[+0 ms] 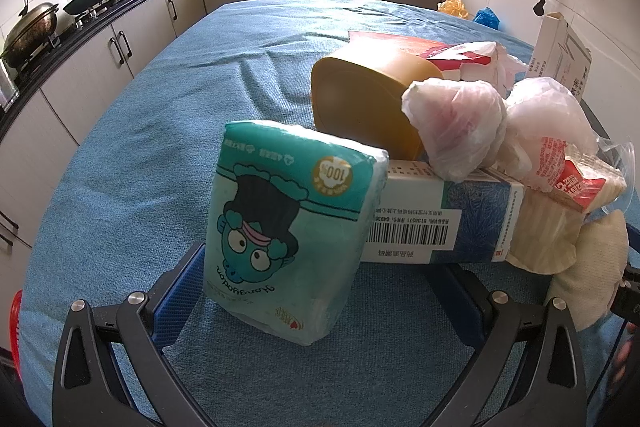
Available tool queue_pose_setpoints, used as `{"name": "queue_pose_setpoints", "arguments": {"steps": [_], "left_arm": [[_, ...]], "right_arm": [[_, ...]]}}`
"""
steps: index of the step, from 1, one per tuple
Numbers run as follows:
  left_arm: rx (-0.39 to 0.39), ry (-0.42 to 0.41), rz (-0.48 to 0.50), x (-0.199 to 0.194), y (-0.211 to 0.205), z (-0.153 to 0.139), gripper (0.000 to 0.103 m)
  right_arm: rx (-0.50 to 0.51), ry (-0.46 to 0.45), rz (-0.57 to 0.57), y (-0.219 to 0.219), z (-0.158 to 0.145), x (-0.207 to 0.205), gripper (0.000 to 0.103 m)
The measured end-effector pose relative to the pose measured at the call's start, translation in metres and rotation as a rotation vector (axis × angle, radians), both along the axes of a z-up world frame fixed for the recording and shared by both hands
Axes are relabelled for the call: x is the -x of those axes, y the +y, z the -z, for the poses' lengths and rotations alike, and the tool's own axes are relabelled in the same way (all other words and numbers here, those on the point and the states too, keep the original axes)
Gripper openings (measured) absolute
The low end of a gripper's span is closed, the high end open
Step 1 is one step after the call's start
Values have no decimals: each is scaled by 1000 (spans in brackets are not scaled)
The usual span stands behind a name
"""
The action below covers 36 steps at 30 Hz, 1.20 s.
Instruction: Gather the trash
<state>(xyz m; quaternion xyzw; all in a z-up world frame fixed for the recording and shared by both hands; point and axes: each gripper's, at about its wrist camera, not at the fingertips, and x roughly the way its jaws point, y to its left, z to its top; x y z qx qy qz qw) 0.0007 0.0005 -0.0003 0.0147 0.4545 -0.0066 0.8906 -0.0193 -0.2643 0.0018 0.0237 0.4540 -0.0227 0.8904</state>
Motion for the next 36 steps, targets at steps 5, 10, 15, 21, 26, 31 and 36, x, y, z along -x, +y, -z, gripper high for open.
{"name": "queue_pose_setpoints", "arguments": {"steps": [5,10,15,21,26,31,36], "left_arm": [[0,-1,0,2,2,0,103],[6,-1,3,2,3,-2,103],[11,8,47,12,4,-4,103],[39,-83,21,54,23,-43,103],[44,-175,-22,96,38,-74,103],[43,-221,-76,131,49,-84,103],[71,-240,-122,150,67,-92,103]], "right_arm": [[-2,29,-19,0,0,8,103],[2,37,-40,2,1,24,103],[-18,48,-12,-1,-2,47,103],[-140,-24,41,-12,-25,85,103],[-206,-107,76,-12,-44,114,103],[-212,-198,92,0,-60,141,103],[-152,-305,85,17,-80,159,103]]}}
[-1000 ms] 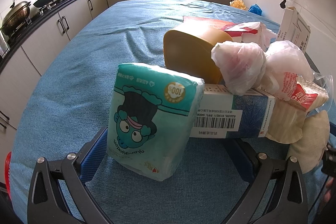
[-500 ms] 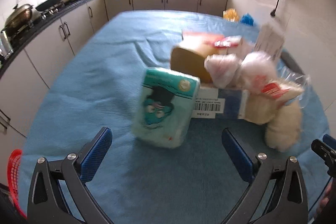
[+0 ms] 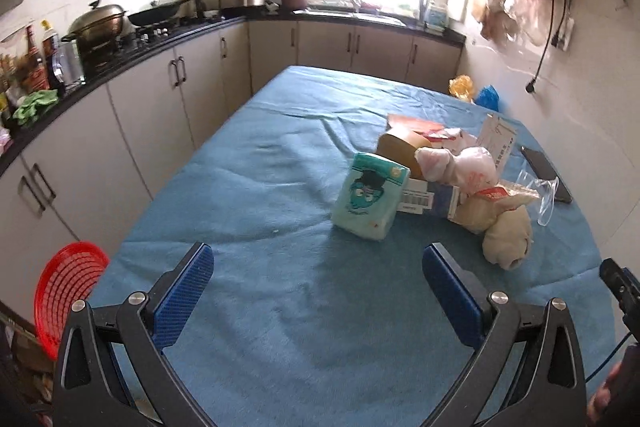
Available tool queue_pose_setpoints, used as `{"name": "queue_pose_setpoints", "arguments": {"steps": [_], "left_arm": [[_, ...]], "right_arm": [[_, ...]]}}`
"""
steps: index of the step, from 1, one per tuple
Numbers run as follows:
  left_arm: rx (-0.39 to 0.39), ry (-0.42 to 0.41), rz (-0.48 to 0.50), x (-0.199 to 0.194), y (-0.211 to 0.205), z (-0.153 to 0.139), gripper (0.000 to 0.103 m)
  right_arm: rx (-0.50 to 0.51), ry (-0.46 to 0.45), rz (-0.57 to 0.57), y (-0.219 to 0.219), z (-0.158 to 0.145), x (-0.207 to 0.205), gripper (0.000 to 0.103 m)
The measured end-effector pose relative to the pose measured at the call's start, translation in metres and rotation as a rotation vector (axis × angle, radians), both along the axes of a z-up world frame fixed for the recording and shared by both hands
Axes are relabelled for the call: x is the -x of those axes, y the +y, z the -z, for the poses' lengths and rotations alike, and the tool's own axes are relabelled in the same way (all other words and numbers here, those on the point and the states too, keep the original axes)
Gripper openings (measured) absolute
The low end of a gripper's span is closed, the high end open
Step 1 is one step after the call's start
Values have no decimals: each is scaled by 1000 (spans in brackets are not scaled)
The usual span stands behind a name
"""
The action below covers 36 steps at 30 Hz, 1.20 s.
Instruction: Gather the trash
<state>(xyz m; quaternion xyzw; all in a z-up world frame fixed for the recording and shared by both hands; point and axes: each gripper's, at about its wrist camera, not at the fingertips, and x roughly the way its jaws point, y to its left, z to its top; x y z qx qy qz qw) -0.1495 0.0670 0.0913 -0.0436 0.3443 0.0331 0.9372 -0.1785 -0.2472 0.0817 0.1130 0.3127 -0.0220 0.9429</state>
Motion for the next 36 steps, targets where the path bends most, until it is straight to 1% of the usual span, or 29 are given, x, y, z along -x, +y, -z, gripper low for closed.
{"name": "queue_pose_setpoints", "arguments": {"steps": [3,6,9,11,15,21,25,31,36], "left_arm": [[-34,-48,-13,17,2,-6,103],[-104,-102,-39,33,0,-14,103],[-159,-170,-46,48,-4,-22,103],[-184,-188,-41,55,-6,-25,103],[-175,-188,-19,66,-4,-28,103],[-205,-175,-24,78,-4,-28,103],[-190,-170,-20,85,-4,-27,103],[-188,-179,-2,97,-9,-28,103],[-186,-177,14,103,-12,-28,103]], "right_arm": [[40,-65,9,12,-13,14,103],[57,-122,15,22,-24,25,103],[71,-173,15,30,-32,36,103],[85,-188,6,37,-36,40,103],[107,-190,-17,49,-37,45,103],[114,-195,-25,54,-39,55,103],[122,-198,-24,57,-40,63,103],[133,-188,-25,59,-39,71,103],[123,-187,-20,55,-38,78,103]]}}
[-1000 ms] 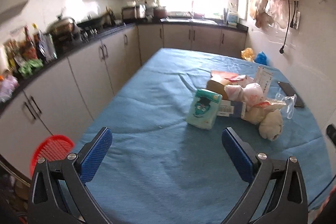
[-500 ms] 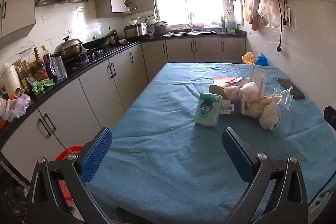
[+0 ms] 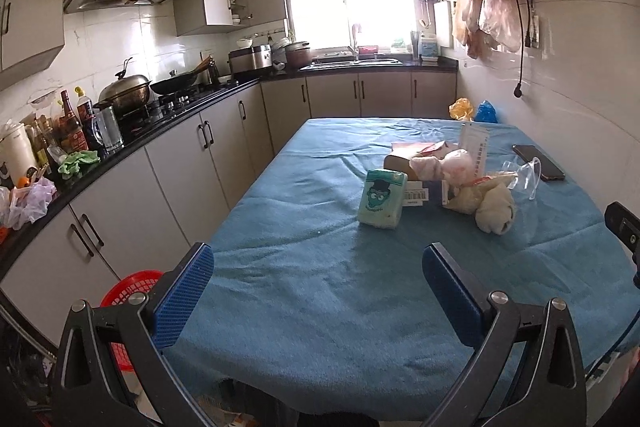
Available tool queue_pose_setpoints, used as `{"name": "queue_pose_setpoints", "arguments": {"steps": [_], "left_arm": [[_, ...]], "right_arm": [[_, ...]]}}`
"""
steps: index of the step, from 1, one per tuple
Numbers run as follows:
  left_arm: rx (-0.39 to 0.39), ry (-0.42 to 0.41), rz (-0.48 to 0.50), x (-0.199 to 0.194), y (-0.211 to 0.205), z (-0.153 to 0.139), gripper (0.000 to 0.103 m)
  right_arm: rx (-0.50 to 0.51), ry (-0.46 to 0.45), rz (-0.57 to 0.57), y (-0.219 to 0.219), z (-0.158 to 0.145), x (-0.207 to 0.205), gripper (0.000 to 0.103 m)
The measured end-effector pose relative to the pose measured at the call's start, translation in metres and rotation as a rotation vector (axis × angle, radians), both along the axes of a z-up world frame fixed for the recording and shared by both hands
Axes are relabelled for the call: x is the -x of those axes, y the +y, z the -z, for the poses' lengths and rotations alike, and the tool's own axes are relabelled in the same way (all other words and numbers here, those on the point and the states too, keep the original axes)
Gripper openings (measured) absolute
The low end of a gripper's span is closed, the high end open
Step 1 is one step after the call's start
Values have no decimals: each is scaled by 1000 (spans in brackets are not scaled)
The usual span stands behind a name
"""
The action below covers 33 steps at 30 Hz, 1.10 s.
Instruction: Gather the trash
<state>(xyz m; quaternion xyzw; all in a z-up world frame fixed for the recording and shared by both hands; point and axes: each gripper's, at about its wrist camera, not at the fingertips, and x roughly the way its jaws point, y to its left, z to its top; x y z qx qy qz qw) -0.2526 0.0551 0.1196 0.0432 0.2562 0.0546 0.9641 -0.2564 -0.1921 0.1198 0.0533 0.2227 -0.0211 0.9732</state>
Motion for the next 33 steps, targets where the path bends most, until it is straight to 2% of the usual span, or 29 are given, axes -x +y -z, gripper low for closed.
{"name": "queue_pose_setpoints", "arguments": {"steps": [14,33], "left_arm": [[-3,28,22,-2,-6,6,103],[5,136,26,-39,-8,35,103]], "right_arm": [[1,9,10,-4,4,4,103],[-37,113,5,-10,30,-31,103]]}}
